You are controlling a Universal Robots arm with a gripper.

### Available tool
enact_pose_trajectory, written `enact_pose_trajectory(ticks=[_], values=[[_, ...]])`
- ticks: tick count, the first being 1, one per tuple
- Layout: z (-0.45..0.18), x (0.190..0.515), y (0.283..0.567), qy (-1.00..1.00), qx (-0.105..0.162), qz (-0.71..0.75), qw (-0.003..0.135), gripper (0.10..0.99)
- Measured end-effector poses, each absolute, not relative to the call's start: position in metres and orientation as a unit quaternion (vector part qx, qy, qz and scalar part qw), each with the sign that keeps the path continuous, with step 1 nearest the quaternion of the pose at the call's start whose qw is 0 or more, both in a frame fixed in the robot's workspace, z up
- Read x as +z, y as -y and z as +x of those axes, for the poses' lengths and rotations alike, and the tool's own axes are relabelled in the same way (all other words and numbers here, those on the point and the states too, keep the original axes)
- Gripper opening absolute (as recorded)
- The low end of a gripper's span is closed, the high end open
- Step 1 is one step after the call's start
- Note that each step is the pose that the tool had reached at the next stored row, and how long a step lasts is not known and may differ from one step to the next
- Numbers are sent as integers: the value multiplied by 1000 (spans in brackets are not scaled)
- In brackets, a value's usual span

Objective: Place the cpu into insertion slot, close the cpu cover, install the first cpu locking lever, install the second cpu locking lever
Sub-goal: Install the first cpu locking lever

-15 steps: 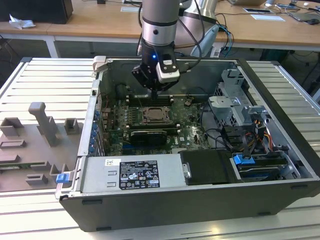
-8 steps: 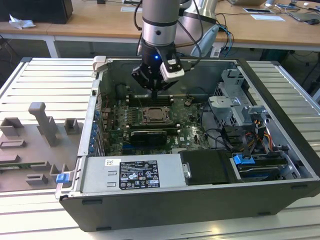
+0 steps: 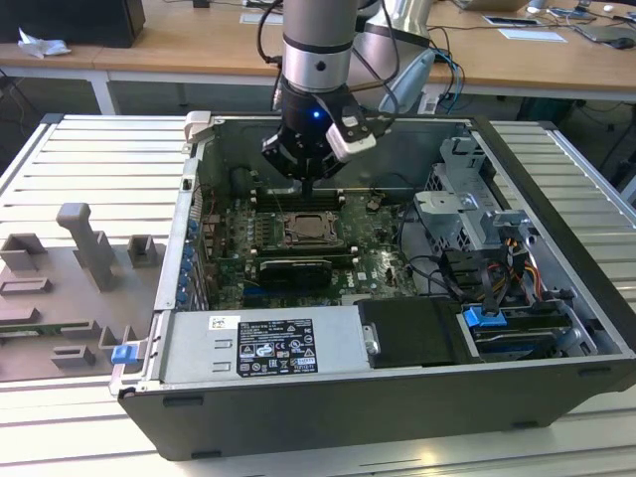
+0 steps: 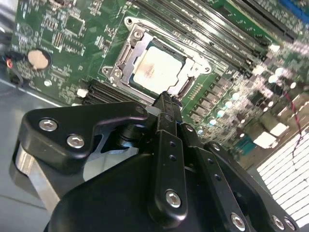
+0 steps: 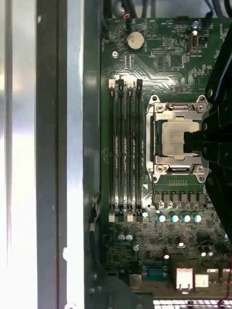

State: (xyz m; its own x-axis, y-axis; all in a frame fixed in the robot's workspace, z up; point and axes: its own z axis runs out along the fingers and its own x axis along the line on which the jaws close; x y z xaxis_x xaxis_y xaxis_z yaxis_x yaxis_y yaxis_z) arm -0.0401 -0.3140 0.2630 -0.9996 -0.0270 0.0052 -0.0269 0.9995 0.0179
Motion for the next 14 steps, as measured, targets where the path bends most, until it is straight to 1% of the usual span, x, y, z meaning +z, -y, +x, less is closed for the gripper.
enact_pose_trajectory(ticks=[5,10,14], values=[[-40,263,314,998,-9,64,3,106],[-64,262,314,998,-10,64,1,106],[-67,261,314,999,-10,47,1,106]])
